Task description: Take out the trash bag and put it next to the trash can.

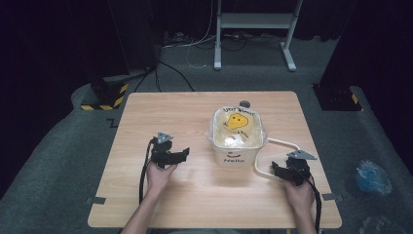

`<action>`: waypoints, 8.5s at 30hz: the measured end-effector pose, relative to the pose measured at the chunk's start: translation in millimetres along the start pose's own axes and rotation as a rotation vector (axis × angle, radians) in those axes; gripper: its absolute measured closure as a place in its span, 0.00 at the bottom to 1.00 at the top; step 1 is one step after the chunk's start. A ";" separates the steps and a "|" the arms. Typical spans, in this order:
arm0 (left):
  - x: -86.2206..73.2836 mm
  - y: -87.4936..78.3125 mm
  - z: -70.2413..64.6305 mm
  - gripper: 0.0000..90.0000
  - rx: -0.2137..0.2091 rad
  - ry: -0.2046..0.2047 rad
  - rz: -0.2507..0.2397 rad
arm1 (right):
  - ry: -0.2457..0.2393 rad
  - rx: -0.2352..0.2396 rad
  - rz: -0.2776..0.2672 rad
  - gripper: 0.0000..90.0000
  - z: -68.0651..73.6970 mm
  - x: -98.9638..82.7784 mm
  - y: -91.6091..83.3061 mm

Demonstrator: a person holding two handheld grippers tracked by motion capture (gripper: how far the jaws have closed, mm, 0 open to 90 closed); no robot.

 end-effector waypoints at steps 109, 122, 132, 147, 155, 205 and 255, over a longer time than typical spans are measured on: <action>110.6 -5.4 -94.6 0.97 -0.206 0.024 -0.093 | 0.014 -0.012 -0.002 0.32 1.6 -1.0 -0.8; 113.5 -2.5 -94.3 0.98 -0.236 0.012 -0.101 | 0.027 -0.018 0.014 0.41 -0.7 0.1 -2.7; 115.0 -1.9 -96.9 0.99 -0.264 0.003 -0.099 | 0.054 0.091 -0.020 0.46 7.6 21.2 -23.9; 123.0 -4.4 -100.7 0.99 -0.278 0.012 -0.104 | -0.006 0.178 -0.088 0.50 40.2 91.8 -55.2; 124.2 -2.9 -101.7 0.99 -0.278 0.012 -0.099 | -0.061 0.198 -0.106 0.49 59.6 129.6 -68.9; 120.4 -8.3 -143.9 0.42 -0.330 0.164 -0.098 | -0.080 0.315 -0.062 1.00 104.9 184.6 -33.2; 112.9 7.4 -179.9 0.98 -0.236 0.340 -0.059 | -0.113 0.396 -0.095 1.00 139.5 196.0 -29.5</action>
Point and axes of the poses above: each handheld gripper's, and its own axes: y roughly forward along the jaws, x roughly out of its top, z roughly to its left, the point moved 10 cm from there along y, roughly forward along the jaws, and after that the axes turned 10 degrees about x, right-handed, at the moved point
